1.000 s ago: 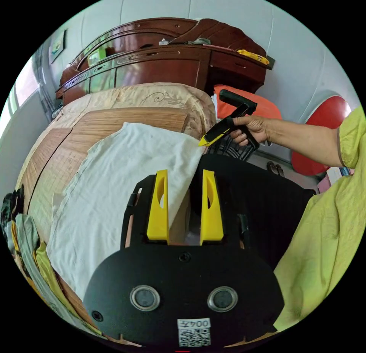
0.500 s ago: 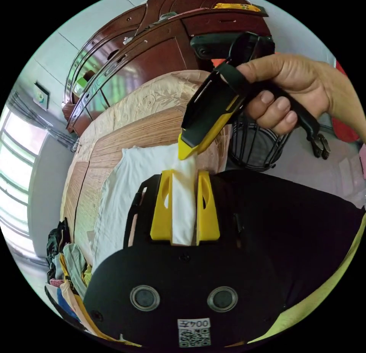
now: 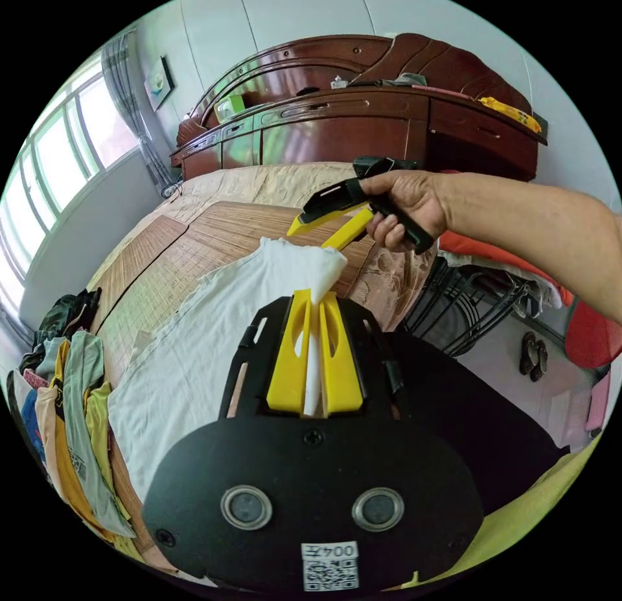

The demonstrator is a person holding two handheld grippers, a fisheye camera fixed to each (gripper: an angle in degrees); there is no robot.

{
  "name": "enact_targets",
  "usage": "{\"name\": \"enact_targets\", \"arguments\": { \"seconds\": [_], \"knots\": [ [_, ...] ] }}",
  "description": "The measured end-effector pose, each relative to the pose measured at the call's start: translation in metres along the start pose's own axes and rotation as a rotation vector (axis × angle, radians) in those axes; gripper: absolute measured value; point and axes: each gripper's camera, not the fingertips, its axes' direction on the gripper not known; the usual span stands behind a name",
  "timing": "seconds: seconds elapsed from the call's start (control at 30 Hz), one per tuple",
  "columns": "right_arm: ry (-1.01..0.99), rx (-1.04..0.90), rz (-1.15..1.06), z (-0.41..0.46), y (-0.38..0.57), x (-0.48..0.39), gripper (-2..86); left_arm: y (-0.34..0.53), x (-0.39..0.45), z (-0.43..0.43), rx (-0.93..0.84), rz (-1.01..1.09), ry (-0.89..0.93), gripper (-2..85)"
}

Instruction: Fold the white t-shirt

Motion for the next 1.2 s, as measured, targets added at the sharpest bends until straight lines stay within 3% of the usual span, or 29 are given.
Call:
{"name": "enact_targets", "arguments": {
  "seconds": [0.2, 0.3, 0.5, 0.87, 1.2],
  "knots": [
    [0.100, -0.080, 0.025, 0.038, -0.067, -0.001, 12.5, -0.006, -0.045, -0.049, 0.034, -0.048, 0.021, 1.7],
    [0.134, -0.111, -0.002, 0.056, -0.082, -0.011, 7.6, -0.005, -0.079, -0.079, 0.048, -0.100, 0.041, 1.5],
    [0.185, -0.055, -0.099, 0.094, -0.080, -0.071, 5.2, 0.020, -0.189, -0.172, 0.137, -0.311, 0.139, 1.1],
    [0.206, -0.004, -0.283, 0.243, -0.056, -0.186, 5.1, 0.167, -0.457, -0.372, 0.384, -0.814, 0.376, 0.7],
    [0.364, -0.029, -0.340, 0.430, -0.043, -0.219, 5.1, 0.298, -0.614, -0.472, 0.528, -1.142, 0.455, 0.6]
  ]
}}
